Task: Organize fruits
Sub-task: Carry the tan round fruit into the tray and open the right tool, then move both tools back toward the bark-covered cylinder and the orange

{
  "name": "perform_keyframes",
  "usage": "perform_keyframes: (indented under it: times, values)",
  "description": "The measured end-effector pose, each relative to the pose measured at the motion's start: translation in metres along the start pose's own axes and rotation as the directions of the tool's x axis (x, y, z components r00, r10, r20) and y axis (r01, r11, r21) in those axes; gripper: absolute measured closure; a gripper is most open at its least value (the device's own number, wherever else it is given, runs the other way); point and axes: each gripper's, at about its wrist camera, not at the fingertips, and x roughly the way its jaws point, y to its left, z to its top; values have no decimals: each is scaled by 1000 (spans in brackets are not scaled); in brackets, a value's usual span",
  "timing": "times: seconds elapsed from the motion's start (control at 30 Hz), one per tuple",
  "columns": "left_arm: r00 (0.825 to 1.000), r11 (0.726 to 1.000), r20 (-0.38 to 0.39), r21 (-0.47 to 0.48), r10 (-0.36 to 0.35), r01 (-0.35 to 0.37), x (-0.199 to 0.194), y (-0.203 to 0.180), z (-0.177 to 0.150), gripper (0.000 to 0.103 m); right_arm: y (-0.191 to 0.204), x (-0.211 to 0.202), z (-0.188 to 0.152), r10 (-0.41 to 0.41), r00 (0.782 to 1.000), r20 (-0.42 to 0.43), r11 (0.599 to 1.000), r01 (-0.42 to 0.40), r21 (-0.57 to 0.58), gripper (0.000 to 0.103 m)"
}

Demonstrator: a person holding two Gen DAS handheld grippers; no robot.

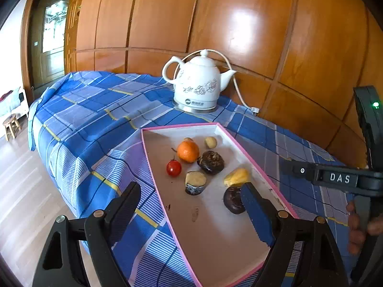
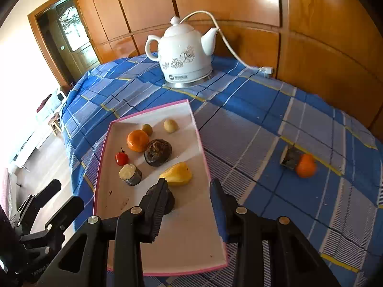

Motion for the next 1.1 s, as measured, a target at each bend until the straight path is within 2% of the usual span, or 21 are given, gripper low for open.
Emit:
perform_keyframes:
  times: [0.3, 0.63, 0.9, 1.1]
  values:
    - [1000, 1000, 11, 15, -3, 3, -9, -3, -1, 17, -15, -8, -4, -14, 1000, -7, 1000, 14, 23, 66]
    - [1000, 999, -11, 44, 11, -11, -5, -12, -4, 17, -69, -12, -18, -89, 995, -36, 994, 91, 53, 66]
    - [999, 994, -36, 101, 34, -30, 0, -28, -8, 17, -121, -21, -32, -134, 990, -45, 985, 138, 101, 66]
    - [996, 988, -79, 151, 50, -38, 14, -41, -14, 17, -153, -23, -36, -185, 981, -65, 980, 189, 66, 66]
